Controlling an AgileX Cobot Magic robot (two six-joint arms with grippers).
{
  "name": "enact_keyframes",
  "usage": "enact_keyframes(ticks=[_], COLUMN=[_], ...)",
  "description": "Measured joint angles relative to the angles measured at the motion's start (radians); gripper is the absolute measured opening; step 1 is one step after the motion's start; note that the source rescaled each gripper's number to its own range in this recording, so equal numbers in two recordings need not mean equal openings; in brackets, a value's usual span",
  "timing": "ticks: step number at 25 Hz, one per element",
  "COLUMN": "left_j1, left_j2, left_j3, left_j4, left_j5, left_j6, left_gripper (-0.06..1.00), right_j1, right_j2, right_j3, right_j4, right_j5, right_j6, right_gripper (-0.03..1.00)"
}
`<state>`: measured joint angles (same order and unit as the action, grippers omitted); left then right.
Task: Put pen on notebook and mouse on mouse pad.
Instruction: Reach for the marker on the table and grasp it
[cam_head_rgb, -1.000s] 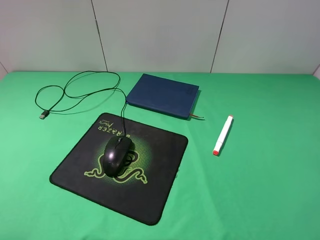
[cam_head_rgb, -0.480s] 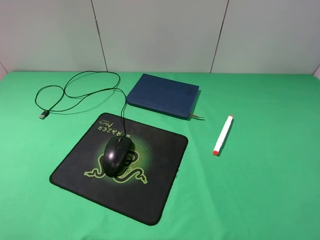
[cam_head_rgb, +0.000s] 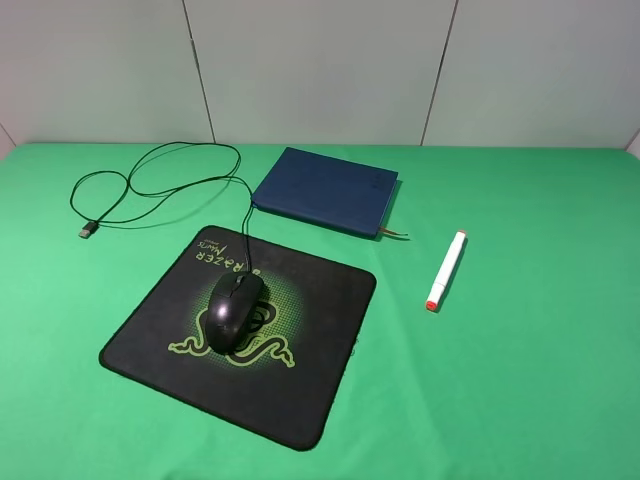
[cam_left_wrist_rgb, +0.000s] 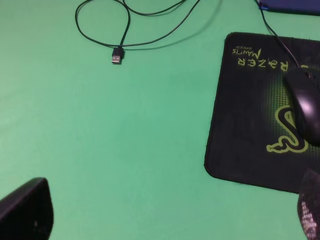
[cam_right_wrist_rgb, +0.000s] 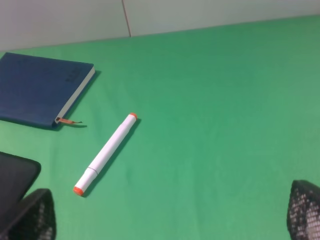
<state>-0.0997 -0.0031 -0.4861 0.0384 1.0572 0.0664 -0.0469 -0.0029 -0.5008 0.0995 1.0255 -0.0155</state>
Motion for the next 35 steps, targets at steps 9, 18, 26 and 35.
enact_keyframes(ticks=[9, 18, 26, 35], left_j1=[0.000, 0.000, 0.000, 0.000], left_j2=[0.000, 0.000, 0.000, 0.000], left_j3=[0.000, 0.000, 0.000, 0.000], left_j4=[0.000, 0.000, 0.000, 0.000], left_j5=[-0.001, -0.001, -0.001, -0.001], left_j6=[0.000, 0.000, 0.000, 0.000], left_gripper=[0.96, 0.96, 0.96, 0.96], right_j1=[0.000, 0.000, 0.000, 0.000], right_j2=[0.000, 0.000, 0.000, 0.000], right_j3=[0.000, 0.000, 0.000, 0.000], right_j4=[0.000, 0.000, 0.000, 0.011], right_j5=[0.000, 0.000, 0.000, -0.004], right_j6=[0.000, 0.000, 0.000, 0.000], right_gripper=[1.00, 1.00, 1.00, 1.00])
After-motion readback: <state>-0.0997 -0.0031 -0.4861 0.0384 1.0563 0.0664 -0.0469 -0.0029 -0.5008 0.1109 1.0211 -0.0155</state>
